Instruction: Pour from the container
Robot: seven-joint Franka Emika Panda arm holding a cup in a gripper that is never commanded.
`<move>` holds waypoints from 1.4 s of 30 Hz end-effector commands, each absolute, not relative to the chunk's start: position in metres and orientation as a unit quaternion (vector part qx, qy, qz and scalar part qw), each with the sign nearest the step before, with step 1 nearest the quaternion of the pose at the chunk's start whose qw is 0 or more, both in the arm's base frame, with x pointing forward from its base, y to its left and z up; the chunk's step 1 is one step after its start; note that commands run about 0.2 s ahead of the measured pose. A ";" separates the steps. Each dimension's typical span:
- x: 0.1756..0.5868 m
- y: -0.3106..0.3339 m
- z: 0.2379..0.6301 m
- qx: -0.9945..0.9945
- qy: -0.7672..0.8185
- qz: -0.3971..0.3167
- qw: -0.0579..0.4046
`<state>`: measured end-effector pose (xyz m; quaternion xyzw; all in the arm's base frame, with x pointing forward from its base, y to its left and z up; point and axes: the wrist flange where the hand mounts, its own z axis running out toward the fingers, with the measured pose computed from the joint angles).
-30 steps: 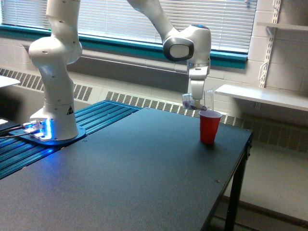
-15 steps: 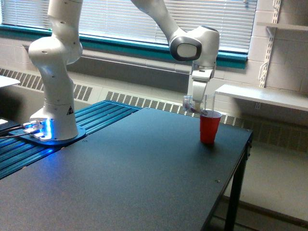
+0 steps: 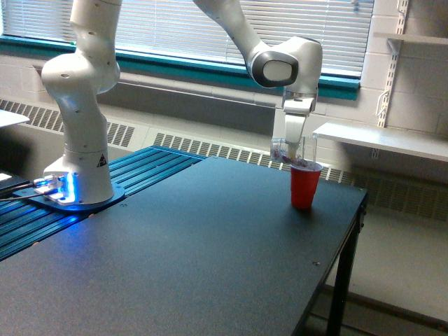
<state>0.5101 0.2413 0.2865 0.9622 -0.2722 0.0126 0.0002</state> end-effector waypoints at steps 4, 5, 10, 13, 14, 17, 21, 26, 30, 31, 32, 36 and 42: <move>0.496 0.270 0.296 0.964 -0.265 0.005 -0.010; 0.496 0.272 0.298 0.965 -0.264 0.004 -0.010; 0.496 0.279 0.310 0.964 -0.266 0.004 -0.010; 0.496 0.283 0.317 0.964 -0.266 0.003 -0.011; 0.496 0.284 0.319 0.964 -0.267 0.000 -0.014; 0.497 0.285 0.323 0.962 -0.272 -0.004 -0.015; 0.494 0.290 0.326 0.963 -0.269 -0.008 -0.016; 0.489 0.295 0.326 0.963 -0.269 -0.018 -0.018; 0.481 0.301 0.322 0.964 -0.265 -0.025 -0.017; 0.479 0.303 0.321 0.964 -0.264 -0.027 -0.018; 0.477 0.304 0.320 0.964 -0.262 -0.029 -0.018; 0.468 0.311 0.316 0.965 -0.259 -0.031 -0.016; 0.456 0.317 0.310 0.966 -0.253 -0.045 -0.016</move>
